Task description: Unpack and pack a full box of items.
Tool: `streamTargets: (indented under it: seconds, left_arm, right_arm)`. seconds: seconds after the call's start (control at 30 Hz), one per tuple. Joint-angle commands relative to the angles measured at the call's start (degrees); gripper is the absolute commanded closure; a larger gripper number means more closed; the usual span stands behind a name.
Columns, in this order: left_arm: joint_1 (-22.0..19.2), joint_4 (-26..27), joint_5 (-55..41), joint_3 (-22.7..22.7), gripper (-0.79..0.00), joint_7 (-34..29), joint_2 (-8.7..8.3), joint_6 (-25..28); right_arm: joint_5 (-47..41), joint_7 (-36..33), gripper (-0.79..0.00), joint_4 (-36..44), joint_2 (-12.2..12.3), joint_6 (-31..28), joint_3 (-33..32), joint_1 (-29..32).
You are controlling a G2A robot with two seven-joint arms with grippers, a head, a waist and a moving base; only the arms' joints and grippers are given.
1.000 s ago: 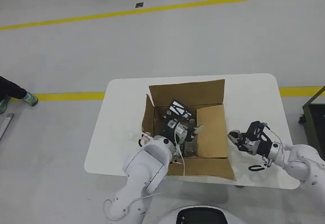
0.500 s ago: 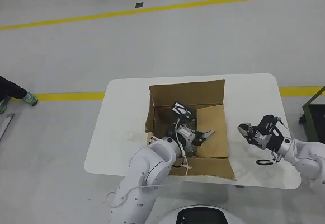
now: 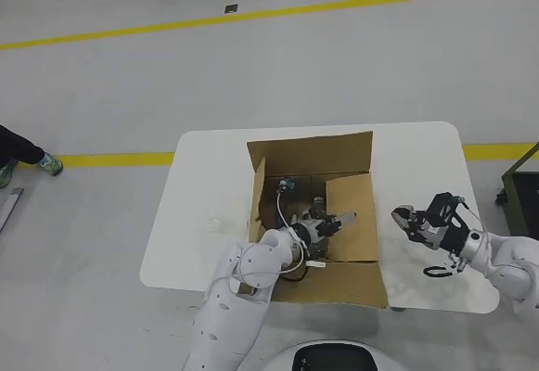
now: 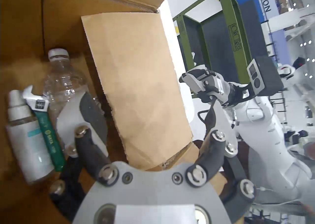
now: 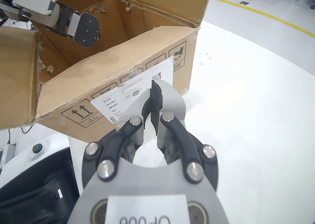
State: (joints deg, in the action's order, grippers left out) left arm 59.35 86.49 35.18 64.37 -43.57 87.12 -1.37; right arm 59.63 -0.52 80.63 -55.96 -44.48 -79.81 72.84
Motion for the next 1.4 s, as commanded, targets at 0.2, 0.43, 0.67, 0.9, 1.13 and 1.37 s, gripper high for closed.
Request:
streamTargets:
  seconds: [0.2, 0.43, 0.67, 0.9, 1.13, 1.37]
  left_arm:
    - [-2.0, -4.9, -0.9, -0.7, -0.785, 0.6, -0.09, -0.6]
    - [-1.8, -5.0, 0.0, -1.2, -0.785, -1.0, -0.49, -1.3]
    - [-2.3, -5.3, -1.2, -2.3, -0.785, -3.0, -0.62, -1.2]
    - [-1.8, -4.5, -10.3, -1.8, -0.785, -2.6, -0.43, 0.9]
    - [-1.3, -2.6, -13.6, -2.1, -0.785, -2.4, -0.62, 2.9]
    - [-1.4, 1.7, -16.2, -2.5, -0.785, -1.3, -0.75, 4.6]
  right_arm:
    - [0.5, -0.3, 0.000, 0.1, -0.2, 0.1, 0.8, 0.1]
    - [0.7, -0.4, 0.000, -0.5, -0.4, 0.2, 2.1, -0.4]
    - [0.5, -0.6, 0.000, -1.2, -0.7, -0.2, 3.2, -1.0]
    - [0.2, -1.1, 0.000, -0.8, -0.9, -0.5, 4.2, -1.7]
    - [0.3, -1.2, 0.000, -0.4, -1.1, -0.3, 4.7, -2.0]
    - [0.0, -1.8, -0.456, -0.1, -0.8, 0.4, 3.1, -1.7]
